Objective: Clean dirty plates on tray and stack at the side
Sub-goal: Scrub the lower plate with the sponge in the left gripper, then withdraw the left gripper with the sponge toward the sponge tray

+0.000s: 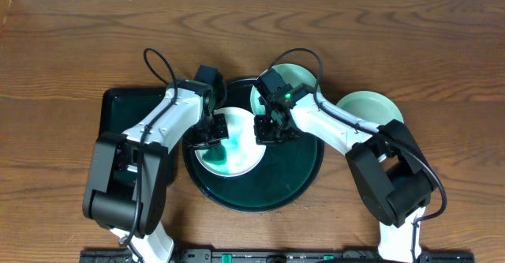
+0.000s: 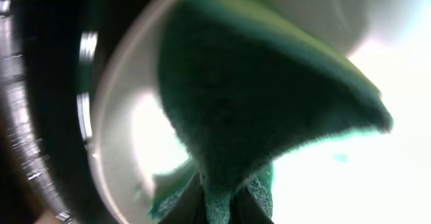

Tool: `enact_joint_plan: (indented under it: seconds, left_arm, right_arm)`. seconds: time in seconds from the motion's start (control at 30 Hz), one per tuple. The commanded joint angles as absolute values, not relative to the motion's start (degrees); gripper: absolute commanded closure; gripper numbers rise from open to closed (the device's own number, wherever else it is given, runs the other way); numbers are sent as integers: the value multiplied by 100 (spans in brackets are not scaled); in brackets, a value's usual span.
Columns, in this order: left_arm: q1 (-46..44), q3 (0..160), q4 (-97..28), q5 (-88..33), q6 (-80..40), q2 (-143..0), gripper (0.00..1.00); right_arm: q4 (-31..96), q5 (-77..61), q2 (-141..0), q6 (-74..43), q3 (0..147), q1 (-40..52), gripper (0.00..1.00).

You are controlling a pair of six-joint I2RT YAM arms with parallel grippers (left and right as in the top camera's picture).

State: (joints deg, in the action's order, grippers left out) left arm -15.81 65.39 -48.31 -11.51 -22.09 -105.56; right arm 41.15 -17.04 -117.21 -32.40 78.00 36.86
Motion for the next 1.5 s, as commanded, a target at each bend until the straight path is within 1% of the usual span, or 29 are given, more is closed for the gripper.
enact_joint_plan:
  seconds: [0.0,0.17,0.3,0.37,0.53,0.63,0.83,1.03,1.1,1.17,1.3,1.47]
  left_arm:
    - [-1787,6335,-4536,-2495,-1361,-10685,93]
    - [-1868,6331,-3953,-2427,-1354,-10685,93]
    - [-1826,6340,-3326,-1684,-1424,-10685,93]
    - [-1754,6403,-3253,-1249,-1621,-10683,93]
    - [-1559,6702,-3997,-3,-2084,-10462,93]
    - [-1437,6796,-4523,587,-2093,-10127,93]
    - [-998,6851,-5404,692,-2088,-9177,93]
    - [-121,6849,-5828,692,-1994,-8211,93]
    - [154,6849,-5819,692,-1977,-8071,93]
    - [423,6849,-5793,661,-1977,-8036,93]
    - [698,6849,-5782,314,-1887,-8167,93]
    - [764,6849,-5780,43,-1761,-8357,93]
  right_arm:
    - [4152,-1848,-11839,-3122,7859,3736,99]
    - [4136,-1850,-11839,-3122,7859,3736,99]
    - [4141,-1850,-11839,-3122,7859,3736,99]
    - [4145,-1850,-11839,-3122,7859,3730,99]
    - [4171,-1850,-11839,-3120,7859,3719,99]
    - [4174,-1850,-11839,-3122,7859,3717,99]
    - [4158,-1850,-11839,-3116,7861,3717,99]
    - [4180,-1994,-11749,-2451,8066,3798,99]
    - [4178,-1752,-11620,-2287,8160,3896,99]
    - [4178,-1170,-11430,-2119,8246,4066,99]
    - [4178,390,-11015,-1811,8289,4517,99]
    - [4217,2246,-10634,-1594,8289,5133,99]
